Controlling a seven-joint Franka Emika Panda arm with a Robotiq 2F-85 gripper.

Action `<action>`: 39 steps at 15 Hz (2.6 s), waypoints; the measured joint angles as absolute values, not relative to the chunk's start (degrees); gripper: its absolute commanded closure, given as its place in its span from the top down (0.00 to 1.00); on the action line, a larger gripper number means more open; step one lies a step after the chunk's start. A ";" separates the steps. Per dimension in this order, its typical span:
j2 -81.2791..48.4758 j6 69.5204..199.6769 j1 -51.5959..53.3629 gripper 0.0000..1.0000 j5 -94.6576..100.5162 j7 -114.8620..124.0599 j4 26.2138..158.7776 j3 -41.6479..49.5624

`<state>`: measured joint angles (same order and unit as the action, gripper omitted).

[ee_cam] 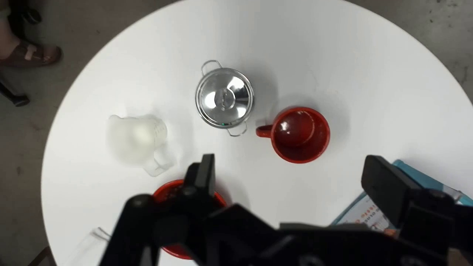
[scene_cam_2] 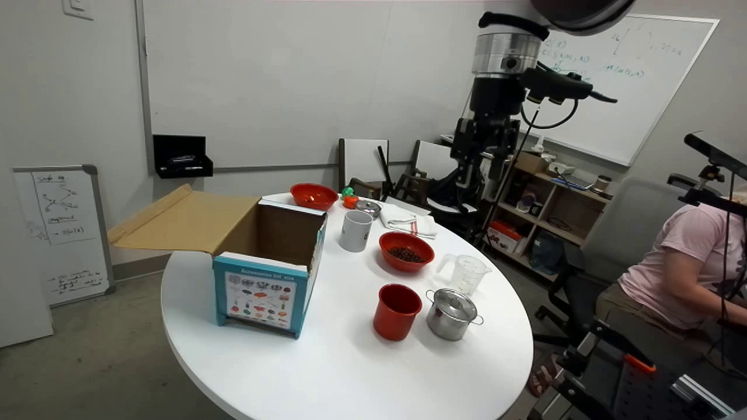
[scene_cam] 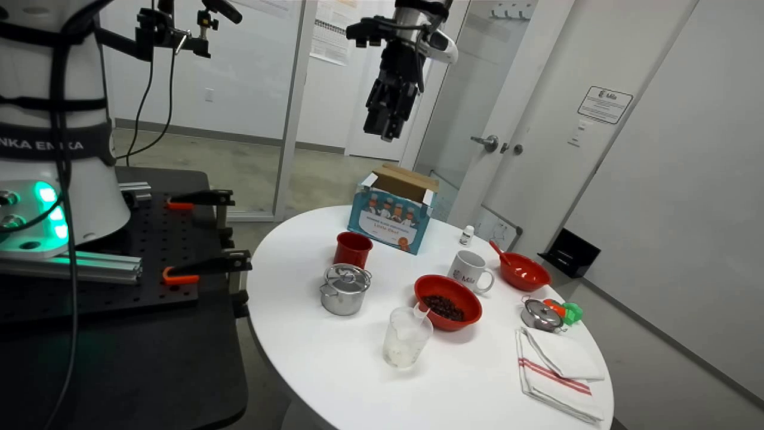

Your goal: Move the red mug to the right

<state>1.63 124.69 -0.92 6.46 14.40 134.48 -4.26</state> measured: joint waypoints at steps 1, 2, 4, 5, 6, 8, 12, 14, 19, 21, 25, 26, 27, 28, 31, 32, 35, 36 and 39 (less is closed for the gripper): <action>0.49 126.36 -0.82 1.00 5.06 13.13 133.80 -4.25; -0.71 128.00 -0.71 1.00 3.96 11.93 133.08 -4.25; -3.25 130.18 -0.61 1.00 3.63 11.20 131.64 -4.20; -4.60 130.72 -0.61 1.00 3.63 11.02 130.95 -4.11; -5.95 131.00 -0.61 1.00 3.39 10.61 130.25 -3.93; -8.91 131.36 -0.62 1.00 2.42 9.03 128.89 -3.43; -14.94 131.71 -0.88 1.00 -0.74 4.97 126.29 -2.98; -17.51 131.73 -0.95 1.00 -1.59 3.76 124.91 -2.97; -23.66 131.72 -1.16 1.00 -2.18 2.95 121.56 -2.38; -26.23 131.72 -1.18 1.00 -2.18 2.95 120.45 -1.89; -30.67 131.69 -1.37 1.00 -2.18 2.95 118.13 -1.28; -31.58 131.65 -1.37 1.00 -2.18 2.99 117.58 -1.14; -32.42 131.63 -1.38 1.00 -2.18 3.03 117.15 -0.96; -33.17 131.61 -1.38 1.00 -2.18 3.06 116.78 -0.74; -35.14 131.59 -1.40 1.00 -2.18 3.77 116.13 0.29; -35.64 131.60 -1.41 1.00 -2.18 4.67 115.96 0.69; -36.99 131.65 -1.42 1.00 -2.84 8.08 115.24 1.55; -37.37 131.66 -1.43 1.00 -3.32 9.24 114.90 1.70; -38.19 131.70 -1.42 1.00 -5.59 13.08 113.89 1.78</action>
